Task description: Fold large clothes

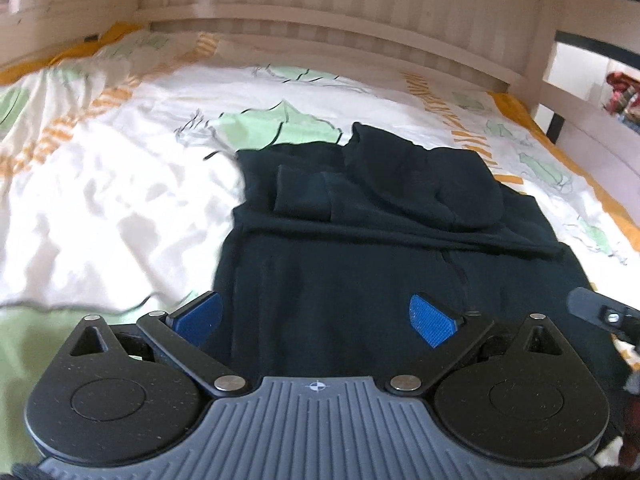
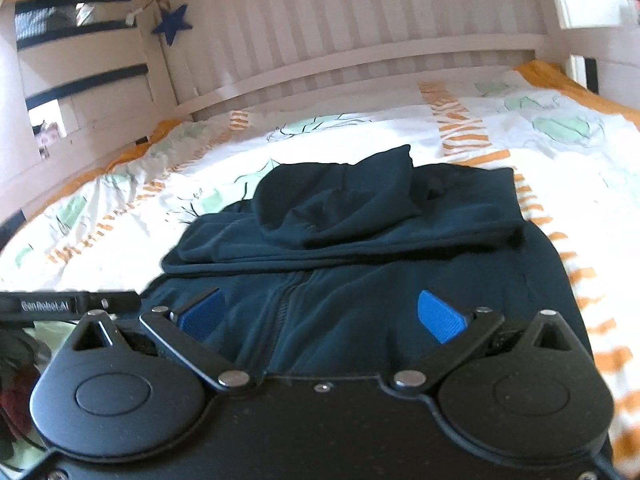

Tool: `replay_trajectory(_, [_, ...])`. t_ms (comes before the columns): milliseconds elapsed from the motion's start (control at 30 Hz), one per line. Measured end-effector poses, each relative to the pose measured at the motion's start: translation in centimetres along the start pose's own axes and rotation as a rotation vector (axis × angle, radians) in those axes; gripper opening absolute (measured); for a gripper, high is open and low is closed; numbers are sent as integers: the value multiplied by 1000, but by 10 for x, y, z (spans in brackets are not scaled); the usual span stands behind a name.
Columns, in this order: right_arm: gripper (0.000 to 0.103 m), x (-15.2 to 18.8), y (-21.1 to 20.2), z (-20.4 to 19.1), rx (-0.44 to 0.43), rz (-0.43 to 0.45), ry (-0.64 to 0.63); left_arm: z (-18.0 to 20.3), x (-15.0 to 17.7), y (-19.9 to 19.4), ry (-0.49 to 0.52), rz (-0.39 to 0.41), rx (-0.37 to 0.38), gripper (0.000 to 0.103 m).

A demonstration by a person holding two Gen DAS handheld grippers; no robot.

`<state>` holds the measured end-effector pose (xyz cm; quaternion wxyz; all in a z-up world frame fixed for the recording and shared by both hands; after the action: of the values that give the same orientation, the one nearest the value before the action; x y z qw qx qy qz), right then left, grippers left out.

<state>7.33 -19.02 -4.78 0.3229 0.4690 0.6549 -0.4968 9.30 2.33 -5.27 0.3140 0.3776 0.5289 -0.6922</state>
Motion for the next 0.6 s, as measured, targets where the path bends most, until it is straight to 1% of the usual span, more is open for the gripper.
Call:
replay_trajectory(133, [102,2,-23,5,17,-34,116,-10,11,-16,-19,-25,-10,101])
replay_trajectory(267, [102,5,-40,16,87,-71,183,-15,22,-22,-13,-68,-36,101])
replay_trajectory(400, [102,12,-49,35,186,-121,251,-15,29,-13,-2,-123,-56,101])
replay_trajectory(467, [102,18,-51,45,231,-139,277,-14,33,-5,13,-170,-75,101])
replay_trajectory(533, [102,25,-50,55,262,-165,309,-14,40,2,25,-219,-83,101])
replay_trajectory(600, [102,29,-47,58,272,-184,312,-14,42,6,32,-236,-91,101])
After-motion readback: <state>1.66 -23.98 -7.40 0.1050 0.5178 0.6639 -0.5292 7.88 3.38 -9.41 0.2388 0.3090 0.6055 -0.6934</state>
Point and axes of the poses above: each gripper's, at about its wrist camera, not at the fingertips, and y roughly the way its jaws point, z to its right, x to its underside, the point moved 3 cm from there along y, roughly the way its jaws point, and after that the axes turned 10 degrees about z, right-handed, at the moved point
